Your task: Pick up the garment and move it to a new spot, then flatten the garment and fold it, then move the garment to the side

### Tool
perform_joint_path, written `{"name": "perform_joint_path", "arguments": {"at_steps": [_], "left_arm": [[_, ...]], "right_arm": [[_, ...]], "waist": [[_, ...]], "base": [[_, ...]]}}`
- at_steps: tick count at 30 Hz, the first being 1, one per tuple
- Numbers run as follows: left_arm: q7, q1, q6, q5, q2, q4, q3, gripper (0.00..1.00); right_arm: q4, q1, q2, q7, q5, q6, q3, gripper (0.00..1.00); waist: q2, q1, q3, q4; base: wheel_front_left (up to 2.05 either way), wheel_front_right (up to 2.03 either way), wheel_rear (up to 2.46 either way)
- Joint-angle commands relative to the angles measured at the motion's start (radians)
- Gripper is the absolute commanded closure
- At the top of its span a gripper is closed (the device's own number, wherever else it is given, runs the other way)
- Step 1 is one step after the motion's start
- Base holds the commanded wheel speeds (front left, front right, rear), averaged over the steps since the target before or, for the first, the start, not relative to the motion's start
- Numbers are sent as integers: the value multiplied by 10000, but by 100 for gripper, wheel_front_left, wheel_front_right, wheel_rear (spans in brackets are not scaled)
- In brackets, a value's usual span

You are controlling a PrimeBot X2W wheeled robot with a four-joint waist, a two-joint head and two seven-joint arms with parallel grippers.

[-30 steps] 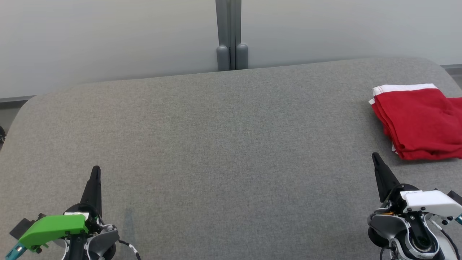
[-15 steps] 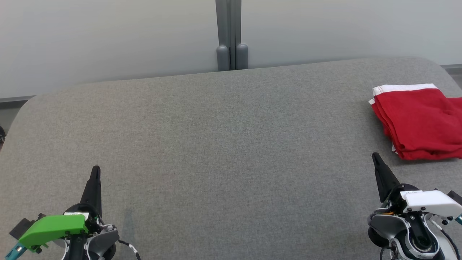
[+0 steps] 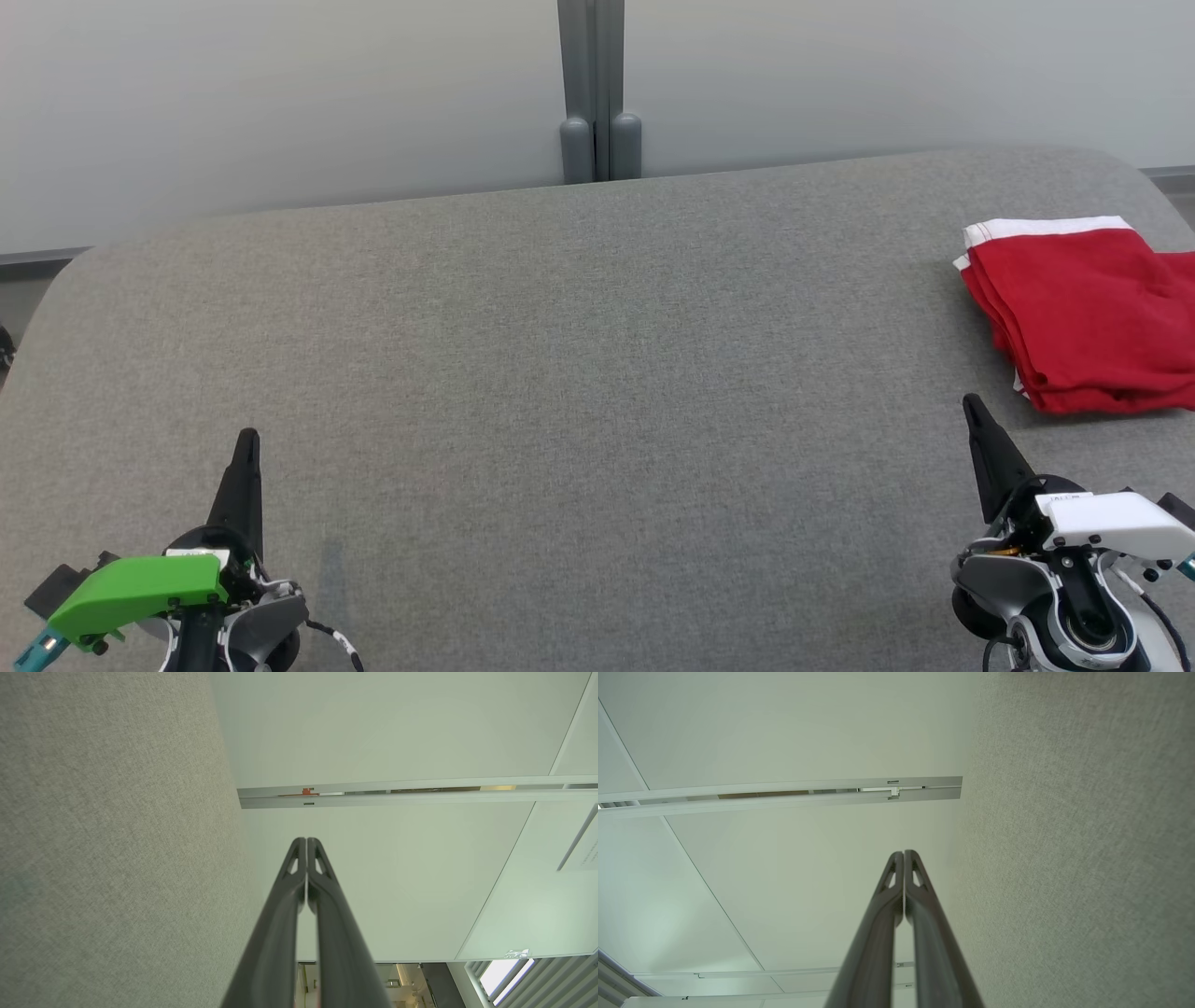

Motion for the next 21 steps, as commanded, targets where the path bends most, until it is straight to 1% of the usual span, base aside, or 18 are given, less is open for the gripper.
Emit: {"name": "perform_joint_path", "arguments": {"at_steps": [1,21], "left_arm": [[47,-105,-58,-2,43,-21,30,100],[50,-105,-59,4,41,-21,33,100]], "right_arm": [[-47,-57,-11,23,-27,4,-17,100],[-46,-59,-4,33,-38,4,-26,100]], "waist": [[0,0,0,0],[0,0,0,0]], "base": [[0,0,0],[0,0,0]]}}
